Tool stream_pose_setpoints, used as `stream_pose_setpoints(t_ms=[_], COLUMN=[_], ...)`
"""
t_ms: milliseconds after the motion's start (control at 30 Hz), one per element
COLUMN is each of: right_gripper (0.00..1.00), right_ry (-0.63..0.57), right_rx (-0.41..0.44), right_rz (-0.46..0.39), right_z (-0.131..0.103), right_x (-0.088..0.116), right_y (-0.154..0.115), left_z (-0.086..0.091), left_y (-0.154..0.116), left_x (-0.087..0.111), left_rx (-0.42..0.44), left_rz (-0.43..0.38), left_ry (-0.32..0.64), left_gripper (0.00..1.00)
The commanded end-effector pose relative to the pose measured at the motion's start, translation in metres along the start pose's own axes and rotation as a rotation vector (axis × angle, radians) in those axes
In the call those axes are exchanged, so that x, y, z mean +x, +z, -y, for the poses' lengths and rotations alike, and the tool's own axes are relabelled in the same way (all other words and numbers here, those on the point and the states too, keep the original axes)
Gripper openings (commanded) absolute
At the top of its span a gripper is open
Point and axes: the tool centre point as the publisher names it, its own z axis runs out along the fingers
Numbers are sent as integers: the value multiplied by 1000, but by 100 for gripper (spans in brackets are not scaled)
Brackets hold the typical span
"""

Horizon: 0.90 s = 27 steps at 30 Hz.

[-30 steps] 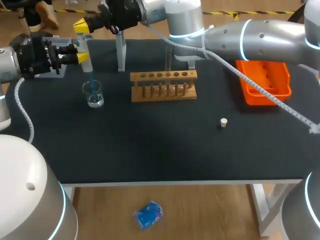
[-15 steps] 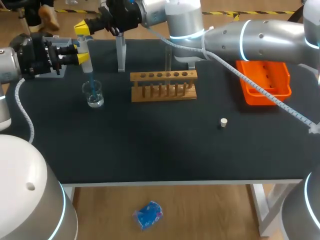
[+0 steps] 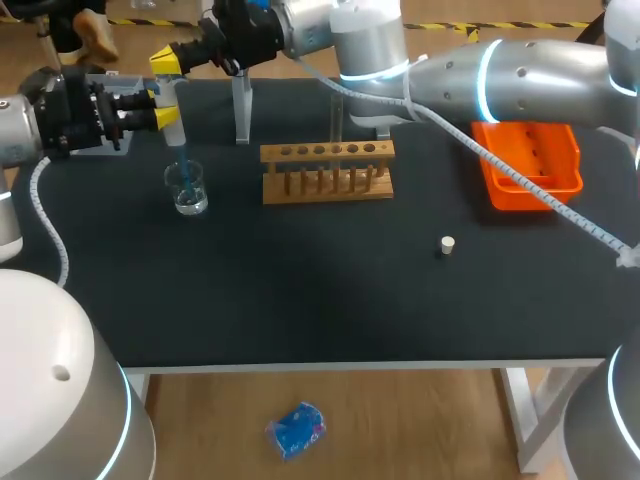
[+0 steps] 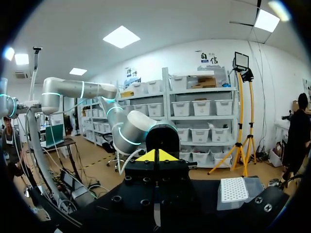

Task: Invert the test tube, pick up the pipette, mount the tip to pipette, aspirate from beaker and dispense into the tube, eject the tip, return the pipette, and cap with the stopper.

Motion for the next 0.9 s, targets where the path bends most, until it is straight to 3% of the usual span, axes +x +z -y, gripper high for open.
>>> stream_pose_setpoints(t_ms=[33, 900], right_gripper=[0, 0], right_ry=[5, 26], right_rx=[5, 14], right_rz=[-7, -12], right_z=[6, 10], right_x=[-4, -1], right_y=[-1, -2], left_z=[4, 4], left_y=[0, 0], left_x=[-1, -1], left_rx=[1, 1], left_rz=[1, 1], left_ry=[1, 1], left_gripper=[0, 0])
